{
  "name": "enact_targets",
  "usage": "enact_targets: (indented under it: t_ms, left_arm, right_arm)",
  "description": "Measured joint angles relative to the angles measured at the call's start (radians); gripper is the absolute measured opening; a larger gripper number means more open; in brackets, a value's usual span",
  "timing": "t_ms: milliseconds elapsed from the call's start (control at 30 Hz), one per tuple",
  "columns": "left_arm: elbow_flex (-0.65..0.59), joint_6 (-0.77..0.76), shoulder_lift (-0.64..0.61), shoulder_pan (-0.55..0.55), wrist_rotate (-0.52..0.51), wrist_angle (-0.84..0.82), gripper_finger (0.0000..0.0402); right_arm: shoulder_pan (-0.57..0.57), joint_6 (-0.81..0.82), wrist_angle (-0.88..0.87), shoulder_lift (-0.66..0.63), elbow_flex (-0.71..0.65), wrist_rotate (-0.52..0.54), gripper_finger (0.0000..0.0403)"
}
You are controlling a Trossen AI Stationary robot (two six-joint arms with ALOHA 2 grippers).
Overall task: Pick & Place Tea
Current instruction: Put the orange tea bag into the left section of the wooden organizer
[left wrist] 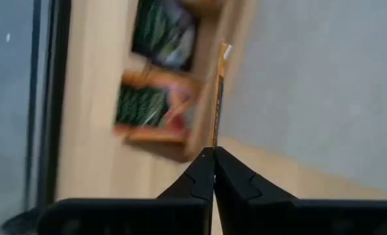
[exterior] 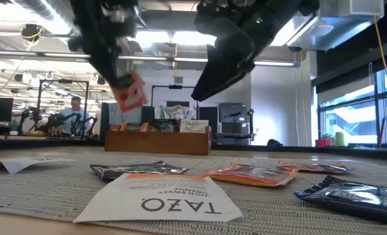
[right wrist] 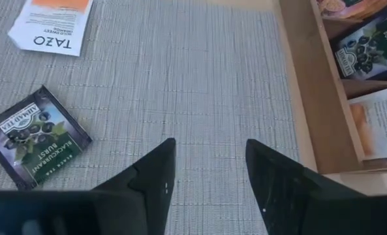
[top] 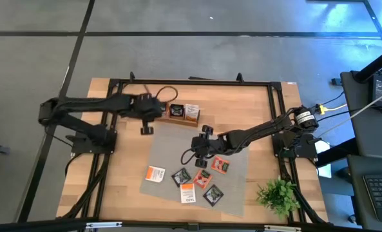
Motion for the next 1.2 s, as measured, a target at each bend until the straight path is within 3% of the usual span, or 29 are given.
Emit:
enact_targets:
  t_ms: [233, 500, 1200]
  left_arm:
    - [0.060, 0.234, 0.158, 0.173, 0.000, 0.002, 0.0002]
    - [0.132, 0.384, 0.289, 0.208, -0.034, -0.043, 0.0002]
    - [0.142, 0.351, 0.372, 0.198, -0.105, -0.027, 0.0011]
  right_arm:
    - [0.000, 0.000, 0.006, 0.001, -0.007, 0.000, 0.0188]
    - [0.000, 0.001, 0.000, 0.002, -0.009, 0.000, 0.0188]
    - [0.000, 0.000, 0.000, 0.003, -0.010, 0.015, 0.0189]
